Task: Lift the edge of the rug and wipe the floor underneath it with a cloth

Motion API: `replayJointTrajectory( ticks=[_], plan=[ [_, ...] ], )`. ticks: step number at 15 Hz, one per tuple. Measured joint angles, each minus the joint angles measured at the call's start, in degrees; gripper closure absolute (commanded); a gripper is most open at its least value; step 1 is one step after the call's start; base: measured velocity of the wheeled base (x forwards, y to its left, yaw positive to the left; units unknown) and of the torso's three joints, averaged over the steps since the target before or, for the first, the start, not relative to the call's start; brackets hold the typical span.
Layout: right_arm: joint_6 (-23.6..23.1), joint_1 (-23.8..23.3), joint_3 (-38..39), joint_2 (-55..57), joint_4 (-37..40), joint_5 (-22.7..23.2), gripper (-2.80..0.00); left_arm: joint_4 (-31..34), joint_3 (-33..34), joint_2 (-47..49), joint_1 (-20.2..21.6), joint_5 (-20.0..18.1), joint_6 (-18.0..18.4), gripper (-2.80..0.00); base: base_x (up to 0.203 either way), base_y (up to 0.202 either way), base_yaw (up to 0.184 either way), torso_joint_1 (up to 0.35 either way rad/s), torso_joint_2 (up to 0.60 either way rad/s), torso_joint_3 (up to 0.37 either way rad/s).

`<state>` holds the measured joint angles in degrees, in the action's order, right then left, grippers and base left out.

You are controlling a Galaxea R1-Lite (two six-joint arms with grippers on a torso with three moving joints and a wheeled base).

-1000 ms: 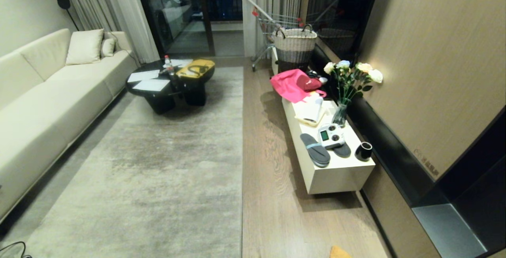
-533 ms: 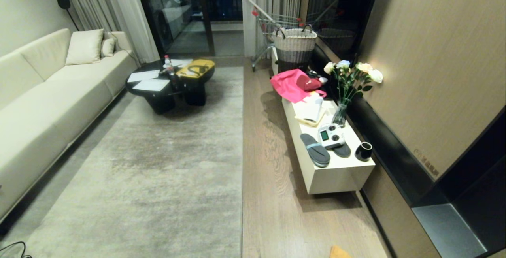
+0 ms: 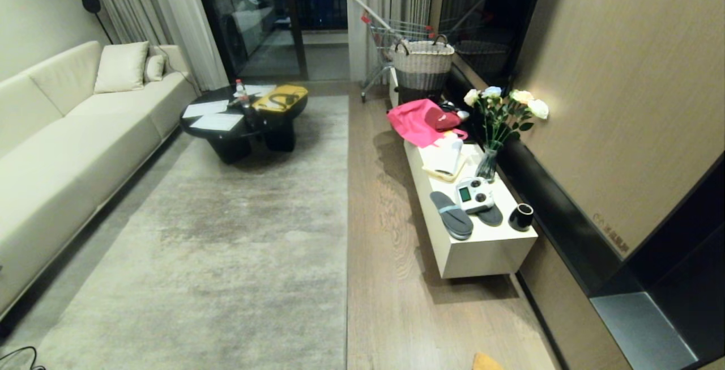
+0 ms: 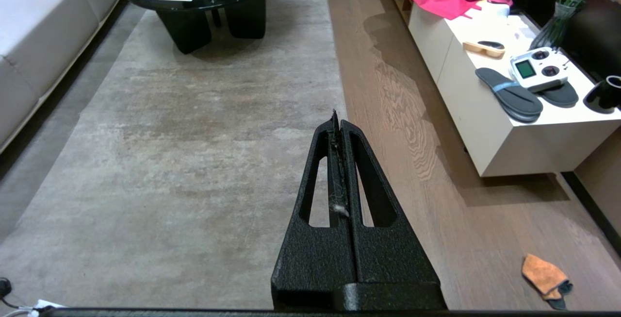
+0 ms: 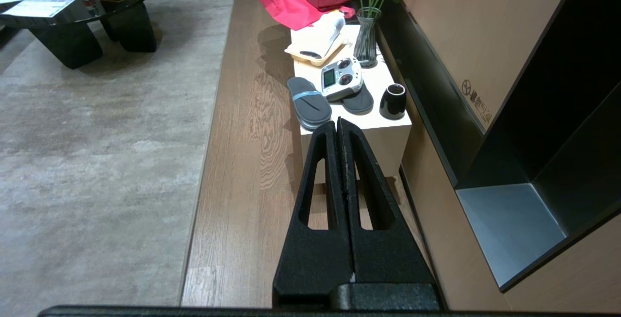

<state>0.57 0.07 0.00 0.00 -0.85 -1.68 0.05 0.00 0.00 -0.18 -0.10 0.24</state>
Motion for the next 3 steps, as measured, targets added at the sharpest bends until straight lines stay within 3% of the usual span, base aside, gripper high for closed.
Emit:
replayJointTrajectory(
  ticks=[3],
  plan=[
    [0.3,0.0,0.0,0.0,0.0,0.0,0.00,0.0,0.0,0.0,0.0,0.0,0.0,0.00,0.000,0.000,0.000,0.000,0.00,0.000]
  ],
)
